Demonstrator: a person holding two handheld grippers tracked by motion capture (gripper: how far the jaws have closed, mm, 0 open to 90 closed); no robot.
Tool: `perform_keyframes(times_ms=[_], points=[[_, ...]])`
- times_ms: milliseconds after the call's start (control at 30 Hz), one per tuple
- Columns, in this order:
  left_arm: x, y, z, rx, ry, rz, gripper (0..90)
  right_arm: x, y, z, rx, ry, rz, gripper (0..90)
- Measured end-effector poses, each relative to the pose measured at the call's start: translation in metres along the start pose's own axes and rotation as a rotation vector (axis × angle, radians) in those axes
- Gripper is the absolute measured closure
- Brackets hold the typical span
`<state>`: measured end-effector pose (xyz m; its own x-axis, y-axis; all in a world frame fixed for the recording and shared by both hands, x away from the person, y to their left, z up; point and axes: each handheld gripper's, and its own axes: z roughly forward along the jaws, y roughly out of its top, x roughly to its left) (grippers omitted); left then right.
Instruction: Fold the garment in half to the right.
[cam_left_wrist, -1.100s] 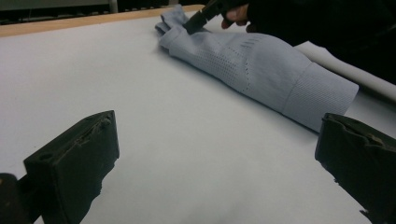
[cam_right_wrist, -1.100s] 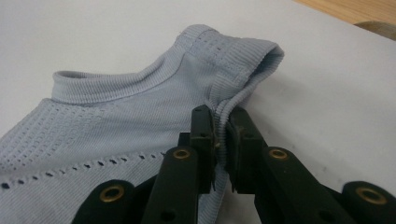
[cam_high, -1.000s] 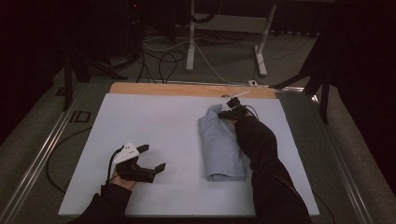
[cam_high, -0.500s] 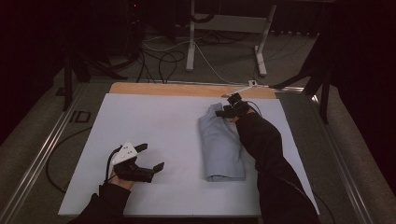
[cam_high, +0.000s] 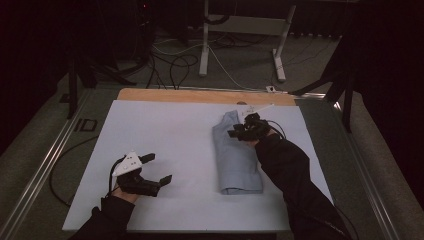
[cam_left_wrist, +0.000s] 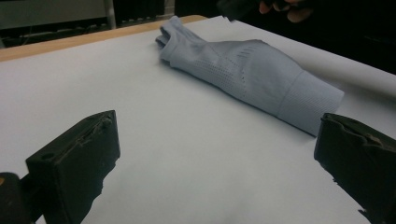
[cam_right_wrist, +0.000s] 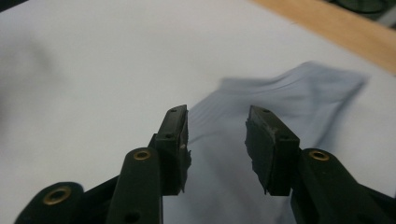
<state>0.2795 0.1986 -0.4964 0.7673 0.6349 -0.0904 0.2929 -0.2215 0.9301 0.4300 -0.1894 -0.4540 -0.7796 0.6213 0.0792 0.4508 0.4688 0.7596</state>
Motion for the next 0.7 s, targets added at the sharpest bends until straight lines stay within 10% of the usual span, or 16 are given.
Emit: perform_keyframes(times_ms=[367,700], points=[[0.006,-0.01,-0.006,0.019,0.013,-0.008,1.0,0.059,-0.035,-0.015,0.033,0.126,-0.107,89.7],[0.005,-0.013,0.0,0.023,0.004,-0.002,1.0,0.082,-0.074,-0.008,0.106,0.177,-0.138,90.0]])
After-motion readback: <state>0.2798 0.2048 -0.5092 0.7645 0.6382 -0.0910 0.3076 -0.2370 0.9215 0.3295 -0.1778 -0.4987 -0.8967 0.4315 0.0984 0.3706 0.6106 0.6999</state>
